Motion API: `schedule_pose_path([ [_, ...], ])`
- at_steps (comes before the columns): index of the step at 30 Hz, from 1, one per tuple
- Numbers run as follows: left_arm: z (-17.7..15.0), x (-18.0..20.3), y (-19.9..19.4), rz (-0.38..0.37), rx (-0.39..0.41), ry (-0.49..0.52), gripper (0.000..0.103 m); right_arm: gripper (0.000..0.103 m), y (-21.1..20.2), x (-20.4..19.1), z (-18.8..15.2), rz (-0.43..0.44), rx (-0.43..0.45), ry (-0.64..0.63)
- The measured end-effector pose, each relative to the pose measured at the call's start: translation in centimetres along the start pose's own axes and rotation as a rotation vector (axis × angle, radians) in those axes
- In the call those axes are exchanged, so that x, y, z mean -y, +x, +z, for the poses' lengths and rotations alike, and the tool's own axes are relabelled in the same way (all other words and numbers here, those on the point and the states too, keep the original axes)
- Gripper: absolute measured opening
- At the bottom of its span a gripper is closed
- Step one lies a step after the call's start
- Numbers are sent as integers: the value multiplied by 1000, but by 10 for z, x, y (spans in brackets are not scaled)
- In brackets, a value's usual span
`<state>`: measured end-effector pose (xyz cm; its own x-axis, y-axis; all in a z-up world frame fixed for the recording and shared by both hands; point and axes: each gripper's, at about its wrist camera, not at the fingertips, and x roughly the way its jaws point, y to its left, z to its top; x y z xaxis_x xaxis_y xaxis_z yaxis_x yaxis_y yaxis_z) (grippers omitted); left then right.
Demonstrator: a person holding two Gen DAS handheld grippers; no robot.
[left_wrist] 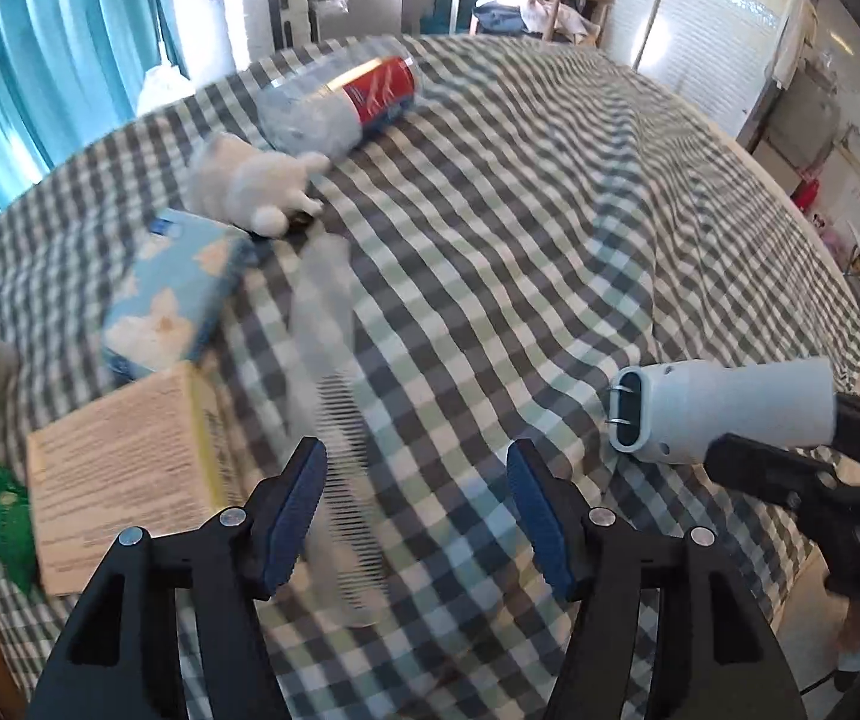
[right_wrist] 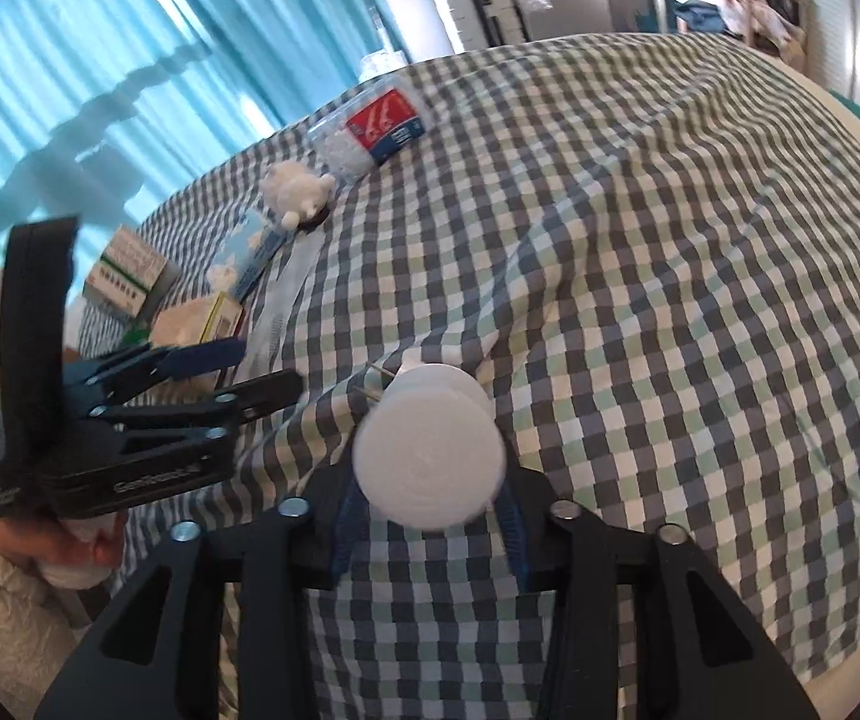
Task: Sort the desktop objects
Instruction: 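Grasp the clear comb with the left tool while the right tool holds the white bottle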
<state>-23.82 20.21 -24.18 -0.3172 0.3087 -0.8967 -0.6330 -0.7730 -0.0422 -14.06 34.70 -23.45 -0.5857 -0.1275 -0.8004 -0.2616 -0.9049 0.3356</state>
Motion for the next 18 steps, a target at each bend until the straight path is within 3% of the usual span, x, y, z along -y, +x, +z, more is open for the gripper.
schedule_pose_path([
  [2,2,-2,4,25,3,-9,68,49,-4,-5,1,-25,19,-74],
  [4,5,-8,7,-3,-3,-57,69,59,-12,-9,3,-36,63,-145],
  [5,6,-10,8,-17,-8,-81,69,69,-13,-10,4,-27,77,-176],
  [6,8,-13,7,-26,-18,-105,68,70,-9,-10,8,-4,69,-201],
  [9,10,-16,5,-7,-47,-122,53,68,15,-8,13,58,-19,-208],
  [11,7,-22,3,-27,-54,-156,48,58,35,-2,8,108,-126,-146],
  [12,4,-25,2,-37,-58,-173,48,58,40,-2,2,118,-160,-136],
  [18,-12,-31,-6,-77,-50,-257,49,50,34,-21,-17,81,-172,-175],
])
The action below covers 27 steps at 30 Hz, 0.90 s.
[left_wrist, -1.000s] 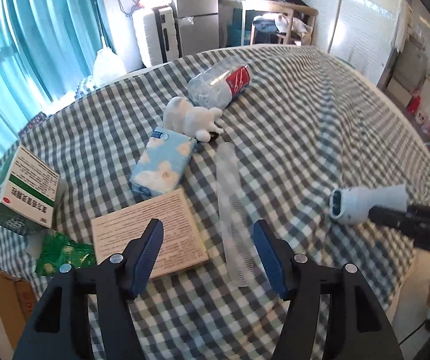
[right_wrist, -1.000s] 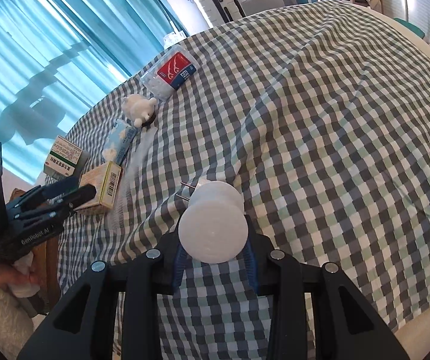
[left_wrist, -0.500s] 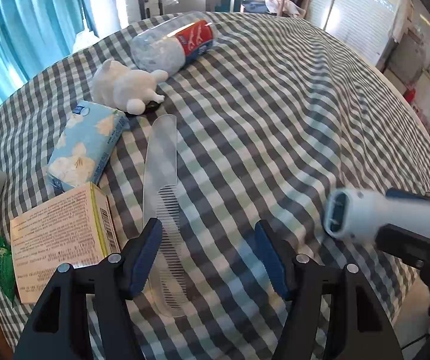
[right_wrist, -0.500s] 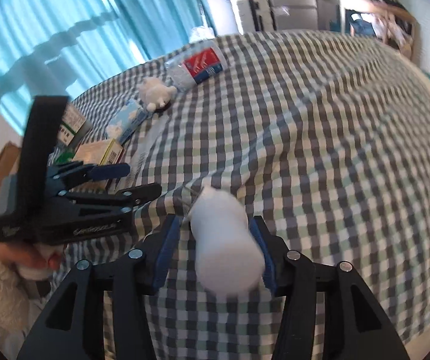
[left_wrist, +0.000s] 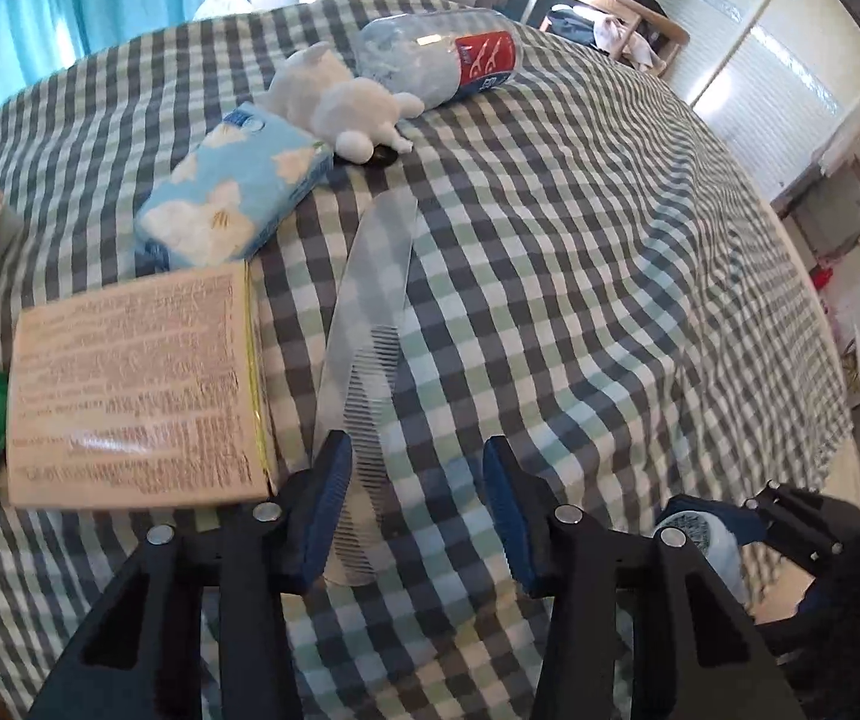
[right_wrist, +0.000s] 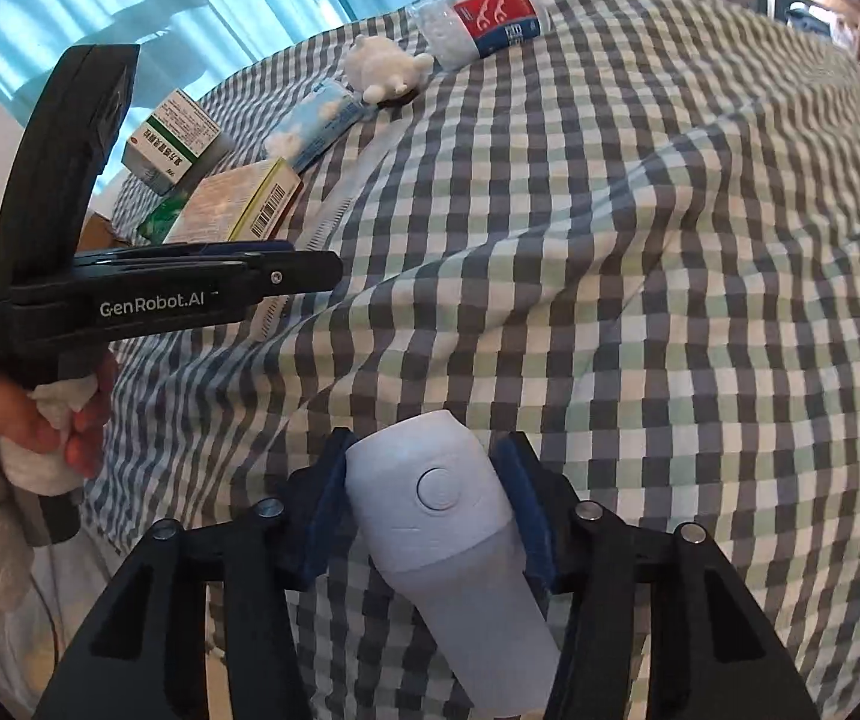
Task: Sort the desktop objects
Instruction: 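Grasp the clear comb with the left tool while the right tool holds the white bottle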
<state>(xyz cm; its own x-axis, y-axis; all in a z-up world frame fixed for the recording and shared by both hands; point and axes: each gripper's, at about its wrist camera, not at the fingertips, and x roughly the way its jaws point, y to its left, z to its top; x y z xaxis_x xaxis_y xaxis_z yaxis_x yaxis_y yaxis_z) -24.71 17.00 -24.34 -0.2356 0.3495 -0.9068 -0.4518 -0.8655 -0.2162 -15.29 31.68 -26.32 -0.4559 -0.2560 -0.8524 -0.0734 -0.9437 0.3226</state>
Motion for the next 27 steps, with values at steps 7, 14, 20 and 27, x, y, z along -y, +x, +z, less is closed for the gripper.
schedule_pose_path([
  [7,5,5,-11,241,45,65,81,50,-4,-2,-8,32,-4,25],
  [14,5,-9,-1,90,-20,21,66,50,-10,5,-12,64,-22,51],
  [20,7,3,-3,60,-13,76,26,51,-14,17,-21,91,-64,98],
  [27,-23,-2,-20,13,-35,31,26,71,-30,11,-26,62,-44,80],
])
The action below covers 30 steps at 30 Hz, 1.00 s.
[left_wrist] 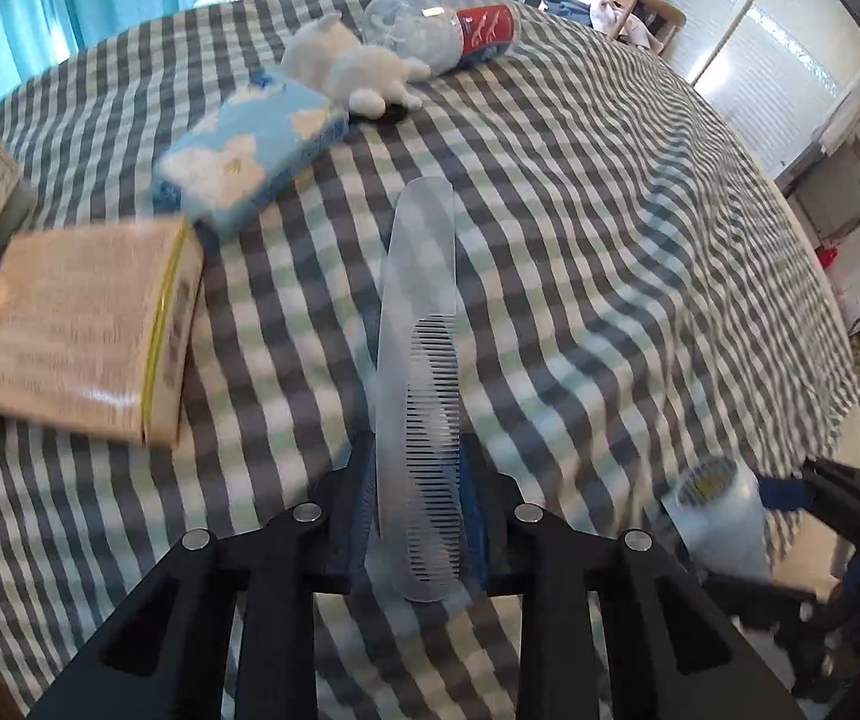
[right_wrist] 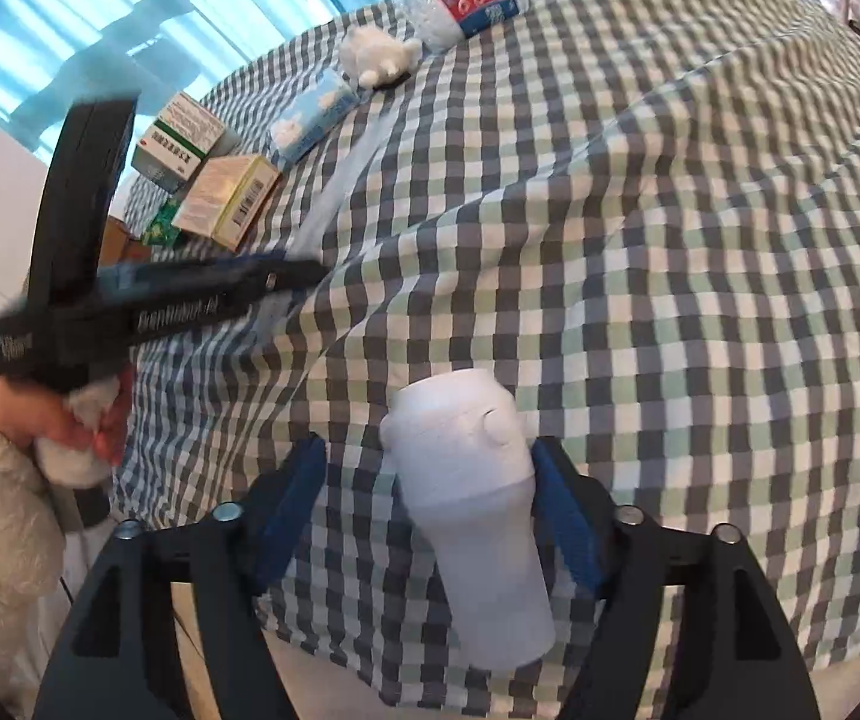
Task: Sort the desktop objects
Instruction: 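Carry the comb and white bottle with both tools over the cardboard box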
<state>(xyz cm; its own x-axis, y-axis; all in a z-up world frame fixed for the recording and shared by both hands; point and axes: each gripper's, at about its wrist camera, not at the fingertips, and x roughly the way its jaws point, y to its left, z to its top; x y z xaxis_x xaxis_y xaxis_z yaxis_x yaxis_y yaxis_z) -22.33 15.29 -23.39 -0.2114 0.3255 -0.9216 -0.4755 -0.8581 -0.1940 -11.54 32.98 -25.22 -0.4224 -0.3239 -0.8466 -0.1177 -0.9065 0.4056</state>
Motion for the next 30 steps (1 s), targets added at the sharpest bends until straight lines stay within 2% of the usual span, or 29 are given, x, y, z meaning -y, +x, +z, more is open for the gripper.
schedule_pose_path([
  [2,-16,0,-5,-22,-2,-29,26,71,-2,2,-3,10,1,11],
  [4,-28,-2,-11,-46,-10,-78,26,71,7,4,-5,-1,-36,24],
  [5,-25,-3,-9,-61,-24,-100,26,61,15,6,-6,-25,-74,37],
  [6,-29,-4,-11,-73,-36,-118,26,49,18,5,-7,-60,-86,37],
  [7,-34,-3,-14,-87,-51,-135,26,41,17,4,-7,-97,-88,34],
  [8,-40,-1,-18,-100,-67,-146,26,42,15,4,-7,-113,-85,35],
  [13,-86,4,-26,-127,-86,-167,26,41,2,6,-19,-73,-63,120],
  [18,-108,23,-51,-154,-12,-138,26,41,-22,-7,-28,-41,-16,112],
  [23,-107,26,-90,-172,52,-140,26,41,-53,-25,-35,-29,29,89],
  [27,-103,29,-136,-124,137,-118,26,41,-77,-52,-31,-17,79,46],
  [30,-114,19,-172,-116,193,-121,26,41,-99,-77,-25,-7,122,0],
])
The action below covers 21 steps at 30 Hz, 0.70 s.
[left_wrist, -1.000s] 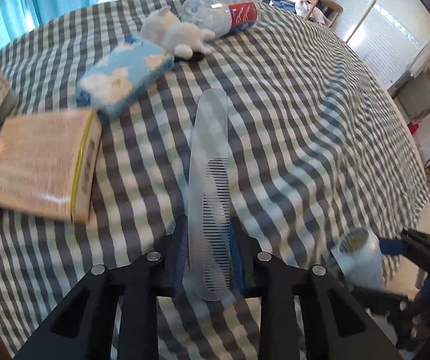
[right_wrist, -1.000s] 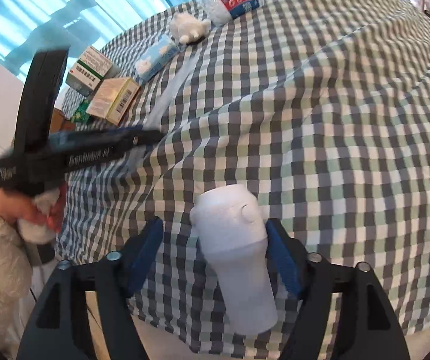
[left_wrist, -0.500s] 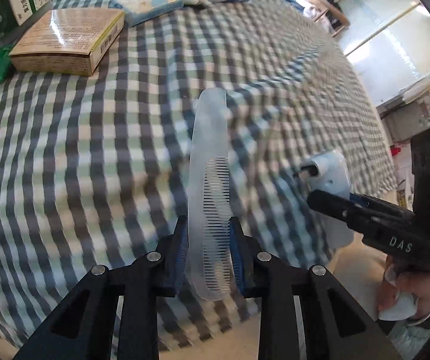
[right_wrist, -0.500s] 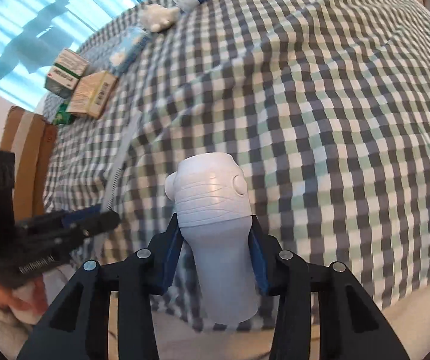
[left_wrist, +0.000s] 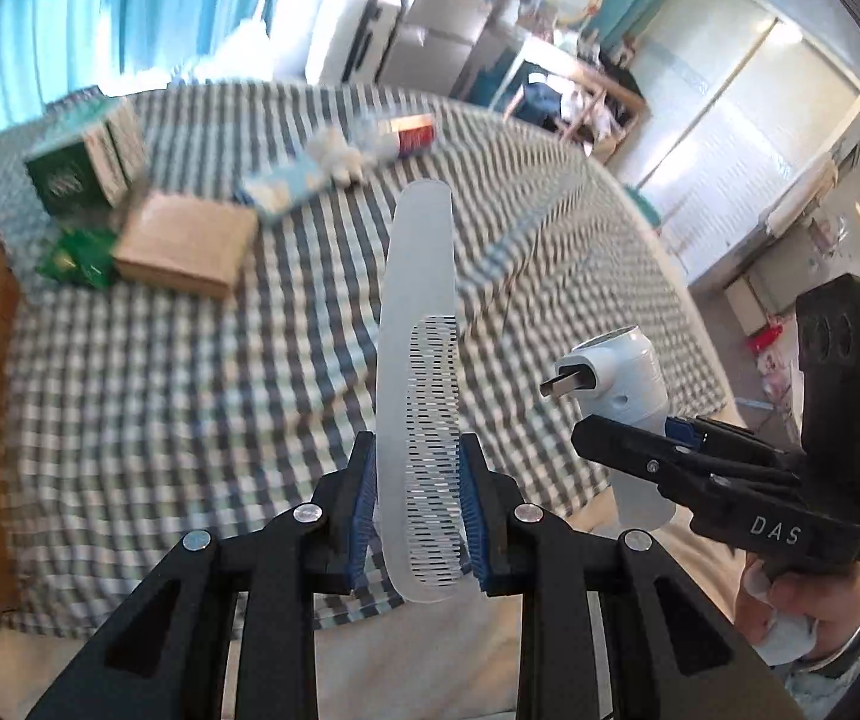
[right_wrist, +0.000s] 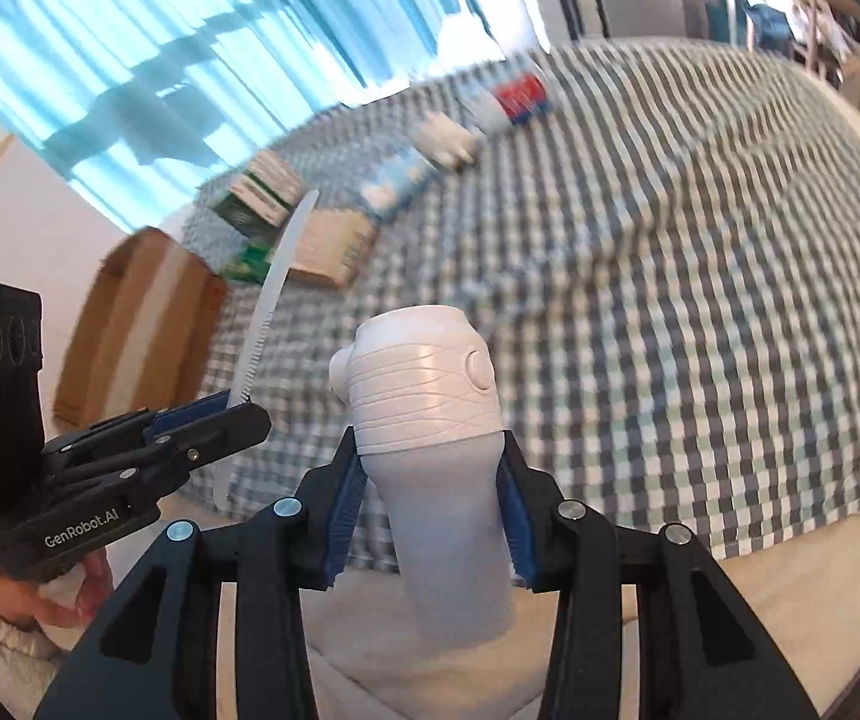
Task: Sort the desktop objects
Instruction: 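Carry the comb and white bottle with both tools over the cardboard box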
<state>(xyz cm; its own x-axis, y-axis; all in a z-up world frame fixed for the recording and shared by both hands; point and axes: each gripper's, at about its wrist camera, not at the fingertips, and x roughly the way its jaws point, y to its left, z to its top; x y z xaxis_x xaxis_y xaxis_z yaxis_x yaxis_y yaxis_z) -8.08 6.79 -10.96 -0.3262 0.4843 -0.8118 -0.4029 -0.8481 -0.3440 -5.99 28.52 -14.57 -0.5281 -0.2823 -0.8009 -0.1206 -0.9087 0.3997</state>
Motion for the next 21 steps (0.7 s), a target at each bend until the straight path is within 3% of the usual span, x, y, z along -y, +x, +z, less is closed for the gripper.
schedule_pose_path([
  [4,9,-6,-45,16,104,-12,26,41,-23,-43,8,13,45,-86],
  [11,10,-56,-118,140,220,-83,26,42,-49,-137,26,95,126,-226],
  [15,1,-99,-166,224,284,-155,26,42,-37,-202,36,166,117,-332],
  [21,-11,-174,-205,344,319,-283,26,42,9,-290,44,330,47,-419],
])
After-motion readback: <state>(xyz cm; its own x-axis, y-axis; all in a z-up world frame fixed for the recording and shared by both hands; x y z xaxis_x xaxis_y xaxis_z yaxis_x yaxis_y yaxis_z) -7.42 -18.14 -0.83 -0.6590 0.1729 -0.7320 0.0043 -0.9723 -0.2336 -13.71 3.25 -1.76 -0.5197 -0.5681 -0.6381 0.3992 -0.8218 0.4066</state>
